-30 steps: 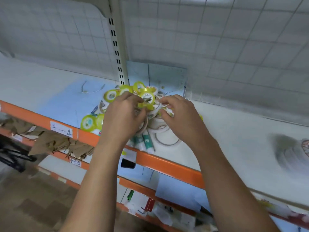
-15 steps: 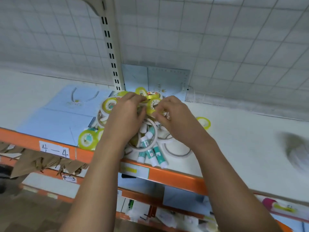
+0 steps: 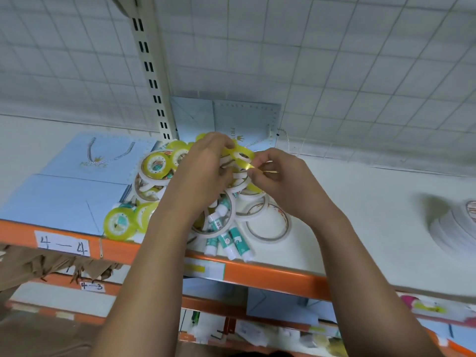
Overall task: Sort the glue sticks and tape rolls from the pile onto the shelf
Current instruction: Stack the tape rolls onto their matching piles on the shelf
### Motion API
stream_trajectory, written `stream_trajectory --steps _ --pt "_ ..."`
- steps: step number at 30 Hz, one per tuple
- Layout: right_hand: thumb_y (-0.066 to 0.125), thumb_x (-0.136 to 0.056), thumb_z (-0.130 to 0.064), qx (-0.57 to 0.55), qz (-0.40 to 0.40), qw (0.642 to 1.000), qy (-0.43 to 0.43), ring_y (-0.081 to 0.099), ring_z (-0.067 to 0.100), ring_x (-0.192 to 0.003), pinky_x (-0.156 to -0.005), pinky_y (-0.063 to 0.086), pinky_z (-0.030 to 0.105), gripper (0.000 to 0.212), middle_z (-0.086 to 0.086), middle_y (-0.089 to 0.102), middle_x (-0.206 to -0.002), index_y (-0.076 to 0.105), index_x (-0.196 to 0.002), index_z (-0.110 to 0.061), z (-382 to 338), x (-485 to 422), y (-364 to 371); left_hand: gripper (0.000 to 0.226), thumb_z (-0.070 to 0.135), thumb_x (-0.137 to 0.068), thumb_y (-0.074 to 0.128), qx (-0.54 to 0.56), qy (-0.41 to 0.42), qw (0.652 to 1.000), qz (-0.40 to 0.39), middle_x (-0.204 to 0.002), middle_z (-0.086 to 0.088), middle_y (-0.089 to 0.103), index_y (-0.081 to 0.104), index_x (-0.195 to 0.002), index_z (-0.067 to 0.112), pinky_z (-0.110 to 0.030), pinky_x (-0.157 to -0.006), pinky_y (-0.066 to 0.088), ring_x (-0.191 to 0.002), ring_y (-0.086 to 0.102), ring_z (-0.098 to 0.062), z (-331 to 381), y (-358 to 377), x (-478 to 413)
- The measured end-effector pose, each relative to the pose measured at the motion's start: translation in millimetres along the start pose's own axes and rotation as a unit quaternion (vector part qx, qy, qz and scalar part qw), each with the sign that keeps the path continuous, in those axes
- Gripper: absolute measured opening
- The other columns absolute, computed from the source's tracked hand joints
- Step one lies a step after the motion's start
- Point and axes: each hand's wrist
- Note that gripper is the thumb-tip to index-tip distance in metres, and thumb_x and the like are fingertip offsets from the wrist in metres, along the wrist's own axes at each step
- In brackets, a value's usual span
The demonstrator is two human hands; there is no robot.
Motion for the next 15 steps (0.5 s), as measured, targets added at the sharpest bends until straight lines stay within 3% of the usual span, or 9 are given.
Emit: stream_trajectory --steps 3,6,8,13,15 --pt "0.071 -0.085 -0.017 0.003 -0.014 1.0 -0.018 0.066 0.011 -0.094 -0.09 0.054 0.031 0.011 -0.008 0.069 -0.107 0.062 -0.088 -0.022 0.7 1.8 -4.4 0.029 0.005 -0.082 0.068 0.035 0.002 0.999 0.011 -0.103 0.002 0.06 0.057 -0.107 0.015 -0.031 -0.08 0.048 -0.097 0.057 -0.017 2.1 -1.3 1.5" --pt "0.073 -0.08 -0.016 0.025 -0.034 0.999 -0.031 0.065 0.017 -0.1 -0.092 0.051 0.041 0.016 -0.009 0.065 -0.119 0.06 -0.088 -0.023 0.4 6.4 -6.6 0.034 0.008 -0.083 0.071 0.037 0.018 0.999 -0.001 -0.099 0.003 0.059 0.062 -0.114 0.015 -0.03 -0.08 0.048 -0.09 0.057 -0.015 3.9 -1.0 2.3" --pt "0.073 -0.077 -0.018 0.029 -0.031 0.999 -0.03 0.065 0.017 -0.1 -0.09 0.051 0.042 0.019 -0.013 0.062 -0.124 0.06 -0.088 -0.024 1.2 11.5 -9.4 0.026 0.012 -0.083 0.073 0.033 0.025 0.999 -0.006 -0.097 0.004 0.055 0.068 -0.109 0.013 -0.026 -0.08 0.045 -0.088 0.056 -0.015 4.2 -0.5 1.6" --pt "0.075 -0.078 -0.019 0.007 -0.012 1.0 -0.017 0.068 0.009 -0.094 -0.087 0.054 0.04 0.02 -0.015 0.067 -0.116 0.06 -0.087 -0.026 8.8 26.7 -23.8 0.017 0.015 -0.081 0.077 0.055 0.024 0.998 0.007 -0.108 -0.002 0.054 0.069 -0.094 0.01 -0.016 -0.085 0.038 -0.097 0.052 -0.009 16.0 4.6 3.1" --pt "0.075 -0.078 -0.018 0.011 0.003 1.0 -0.008 0.068 0.013 -0.091 -0.086 0.054 0.041 0.02 -0.011 0.07 -0.111 0.059 -0.087 -0.026 14.0 34.0 -33.1 0.019 0.015 -0.079 0.079 0.071 0.03 0.997 0.005 -0.114 -0.005 0.058 0.061 -0.085 0.012 -0.022 -0.091 0.042 -0.104 0.055 -0.013 26.1 7.3 3.7"
Point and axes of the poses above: each hand's wrist, its own x-axis away from the middle knuckle, its own y-axis out of the palm, z = x × y
